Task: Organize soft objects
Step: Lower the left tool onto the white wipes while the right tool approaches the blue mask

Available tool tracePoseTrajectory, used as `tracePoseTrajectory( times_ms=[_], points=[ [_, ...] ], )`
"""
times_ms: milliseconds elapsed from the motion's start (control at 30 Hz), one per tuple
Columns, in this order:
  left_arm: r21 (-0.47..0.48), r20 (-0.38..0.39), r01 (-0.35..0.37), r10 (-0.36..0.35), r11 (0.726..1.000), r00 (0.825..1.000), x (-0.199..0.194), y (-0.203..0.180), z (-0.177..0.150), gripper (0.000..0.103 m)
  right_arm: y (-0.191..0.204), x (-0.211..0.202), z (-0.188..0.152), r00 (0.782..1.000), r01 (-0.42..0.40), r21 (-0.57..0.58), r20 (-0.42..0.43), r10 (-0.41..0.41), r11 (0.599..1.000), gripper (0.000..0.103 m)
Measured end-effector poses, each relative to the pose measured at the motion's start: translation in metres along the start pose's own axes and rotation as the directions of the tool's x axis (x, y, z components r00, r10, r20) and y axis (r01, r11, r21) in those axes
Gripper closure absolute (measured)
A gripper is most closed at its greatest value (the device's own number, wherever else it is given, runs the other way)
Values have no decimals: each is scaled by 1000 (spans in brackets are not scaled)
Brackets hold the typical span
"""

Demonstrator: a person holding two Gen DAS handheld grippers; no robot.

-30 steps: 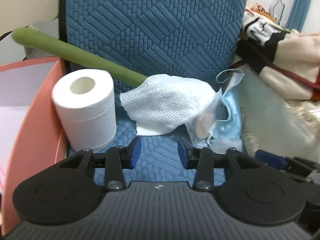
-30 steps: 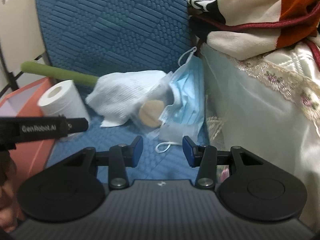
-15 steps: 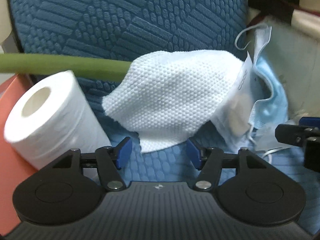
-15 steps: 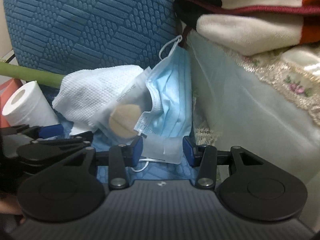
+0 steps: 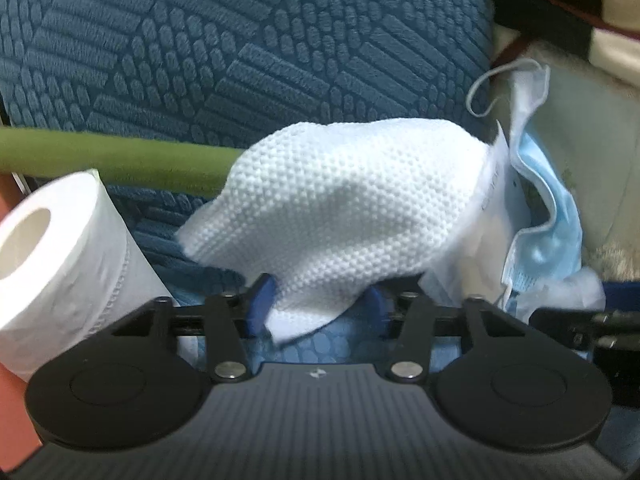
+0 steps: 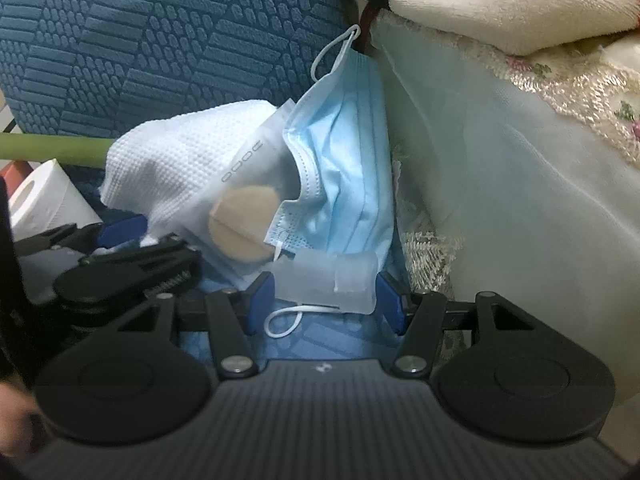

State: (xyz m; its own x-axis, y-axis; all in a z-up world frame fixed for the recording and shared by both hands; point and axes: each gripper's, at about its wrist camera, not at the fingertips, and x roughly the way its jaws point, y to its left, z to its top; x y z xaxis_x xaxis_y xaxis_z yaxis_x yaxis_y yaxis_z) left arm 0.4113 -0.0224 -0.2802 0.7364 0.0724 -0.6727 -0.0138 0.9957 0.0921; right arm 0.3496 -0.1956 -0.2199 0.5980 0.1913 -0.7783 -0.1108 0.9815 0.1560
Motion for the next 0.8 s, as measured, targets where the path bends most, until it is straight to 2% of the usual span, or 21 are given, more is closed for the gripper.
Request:
tracePoseTrajectory(
  times_ms=[67, 200, 267, 300, 367, 467, 600, 800],
  points=[
    [-17, 0, 12, -12, 1000, 1000, 5, 4, 2, 62, 1, 2, 0, 1000, 11, -3, 1, -11, 1000, 45],
    [-10, -8, 11, -11, 1000, 1000, 9, 3, 6, 89, 3, 7, 0, 1000, 29, -16, -8, -30, 999, 46],
    [-2, -23, 8, -9, 1000, 1000, 9, -1, 8, 93, 2, 9, 0, 999, 32, -14, -10, -32, 999, 49],
    [-1, -29, 11, -11, 1000, 1000, 10, -2, 10, 94, 2, 9, 1, 999, 32, -15, -7, -32, 999, 50],
    [0, -40, 14, -14, 1000, 999, 7, -2, 13, 95, 4, 11, 3, 999, 36, -23, -7, -36, 999, 60],
    [-35, -49, 23, -25, 999, 998, -9, 0, 18, 95, 3, 6, 4, 999, 41, -35, 12, -41, 999, 68],
    [-66, -39, 26, -28, 997, 999, -40, 1, 18, 95, 0, 1, 6, 1000, 25, -19, 20, -24, 1000, 74],
    [-161, -23, 52, -57, 986, 998, -86, -1, 9, 95, -4, -12, 6, 999, -8, -13, 49, 9, 1000, 78]
  ],
)
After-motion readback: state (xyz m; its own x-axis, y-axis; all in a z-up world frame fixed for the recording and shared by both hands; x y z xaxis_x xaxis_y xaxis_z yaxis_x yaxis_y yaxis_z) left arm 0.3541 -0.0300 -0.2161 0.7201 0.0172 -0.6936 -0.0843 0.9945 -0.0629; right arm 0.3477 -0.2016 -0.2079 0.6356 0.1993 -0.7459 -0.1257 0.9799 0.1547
